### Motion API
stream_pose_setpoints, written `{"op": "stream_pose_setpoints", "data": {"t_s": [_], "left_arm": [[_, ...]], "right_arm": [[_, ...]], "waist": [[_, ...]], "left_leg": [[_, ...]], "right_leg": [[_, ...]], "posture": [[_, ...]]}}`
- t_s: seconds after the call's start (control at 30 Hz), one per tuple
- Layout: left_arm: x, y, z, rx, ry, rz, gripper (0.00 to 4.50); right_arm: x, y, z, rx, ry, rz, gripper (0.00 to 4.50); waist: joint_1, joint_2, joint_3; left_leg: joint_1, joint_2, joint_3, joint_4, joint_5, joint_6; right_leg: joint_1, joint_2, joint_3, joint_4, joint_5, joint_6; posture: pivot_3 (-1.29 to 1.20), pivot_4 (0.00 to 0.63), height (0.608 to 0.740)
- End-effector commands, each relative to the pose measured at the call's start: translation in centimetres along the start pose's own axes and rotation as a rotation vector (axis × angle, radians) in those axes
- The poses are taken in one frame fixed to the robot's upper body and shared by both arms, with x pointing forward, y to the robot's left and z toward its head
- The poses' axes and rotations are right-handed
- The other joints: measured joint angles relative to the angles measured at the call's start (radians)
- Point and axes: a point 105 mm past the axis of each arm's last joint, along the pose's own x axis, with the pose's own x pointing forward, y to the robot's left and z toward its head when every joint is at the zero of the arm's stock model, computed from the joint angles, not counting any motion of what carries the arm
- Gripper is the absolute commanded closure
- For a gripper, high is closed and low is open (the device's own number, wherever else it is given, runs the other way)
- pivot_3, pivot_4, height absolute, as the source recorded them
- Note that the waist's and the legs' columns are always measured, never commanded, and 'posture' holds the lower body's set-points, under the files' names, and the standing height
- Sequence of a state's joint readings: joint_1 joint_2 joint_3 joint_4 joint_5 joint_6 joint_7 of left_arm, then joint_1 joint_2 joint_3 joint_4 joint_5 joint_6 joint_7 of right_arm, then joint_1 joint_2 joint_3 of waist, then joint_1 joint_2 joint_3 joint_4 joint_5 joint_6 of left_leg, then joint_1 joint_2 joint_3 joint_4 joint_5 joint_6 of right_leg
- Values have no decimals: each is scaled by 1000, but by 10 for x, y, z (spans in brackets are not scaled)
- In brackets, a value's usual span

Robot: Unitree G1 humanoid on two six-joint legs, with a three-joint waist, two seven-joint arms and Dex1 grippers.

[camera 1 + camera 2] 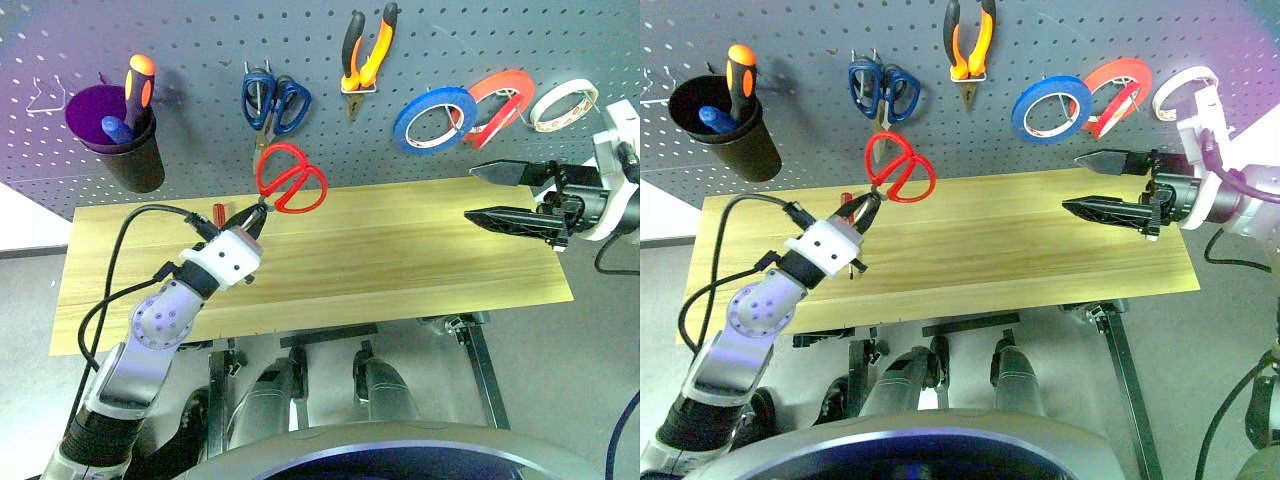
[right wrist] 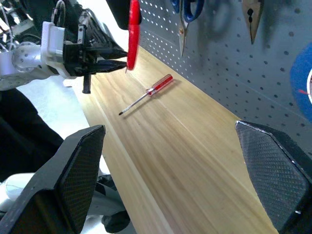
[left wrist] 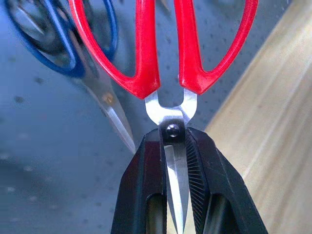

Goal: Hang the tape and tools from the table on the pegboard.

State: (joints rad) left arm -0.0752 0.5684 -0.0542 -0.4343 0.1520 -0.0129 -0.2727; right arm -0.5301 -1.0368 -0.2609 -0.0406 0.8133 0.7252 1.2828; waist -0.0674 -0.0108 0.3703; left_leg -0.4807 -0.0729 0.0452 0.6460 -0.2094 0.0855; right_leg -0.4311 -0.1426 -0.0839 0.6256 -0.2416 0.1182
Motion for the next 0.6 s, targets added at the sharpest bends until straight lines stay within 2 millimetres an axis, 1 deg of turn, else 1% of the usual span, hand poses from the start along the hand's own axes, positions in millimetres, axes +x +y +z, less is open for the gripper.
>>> {"op": "stream_pose_setpoints", "data": {"t_s": [0.03,0.13,0.27,0.4,0.5,0.53,0.6], "left_arm": [[-6,13,14,56,-65,73,4255],[-4,17,17,64,-83,82,4255],[0,24,27,106,-127,105,4255],[1,29,31,115,-143,123,4255],[4,36,28,121,-135,154,4255],[5,38,28,121,-133,160,4255],[6,41,27,121,-131,173,4255]], "right_arm": [[-10,6,12,-22,-56,33,0],[-9,7,9,-36,-37,37,0],[-11,10,8,-18,-36,66,0],[-15,17,16,-20,-59,122,0],[-20,23,22,-1,-57,174,0],[-21,22,23,-11,-59,171,0],[-26,23,24,7,-44,185,0]], "waist": [[2,0,0],[2,0,0],[2,0,0],[3,0,0],[3,0,0],[4,0,0],[6,0,0]], "left_leg": [[0,0,0,0,0,0],[0,0,4,0,0,0],[0,0,6,2,-1,1],[0,0,7,2,0,1],[0,0,8,2,1,-1],[0,0,8,2,3,-4],[0,0,8,2,2,-4]], "right_leg": [[0,-1,-1,0,0,0],[-1,-7,-6,1,3,2],[-2,-8,-6,1,5,3],[-3,-9,-6,2,5,3],[-3,-9,-7,2,6,3],[-3,-9,-7,2,6,3],[-3,-9,-7,3,6,3]], "posture": [[-203,350,723],[-202,346,723],[-200,340,723],[-200,331,723],[-202,327,723],[-202,326,723],[-201,325,723]]}}
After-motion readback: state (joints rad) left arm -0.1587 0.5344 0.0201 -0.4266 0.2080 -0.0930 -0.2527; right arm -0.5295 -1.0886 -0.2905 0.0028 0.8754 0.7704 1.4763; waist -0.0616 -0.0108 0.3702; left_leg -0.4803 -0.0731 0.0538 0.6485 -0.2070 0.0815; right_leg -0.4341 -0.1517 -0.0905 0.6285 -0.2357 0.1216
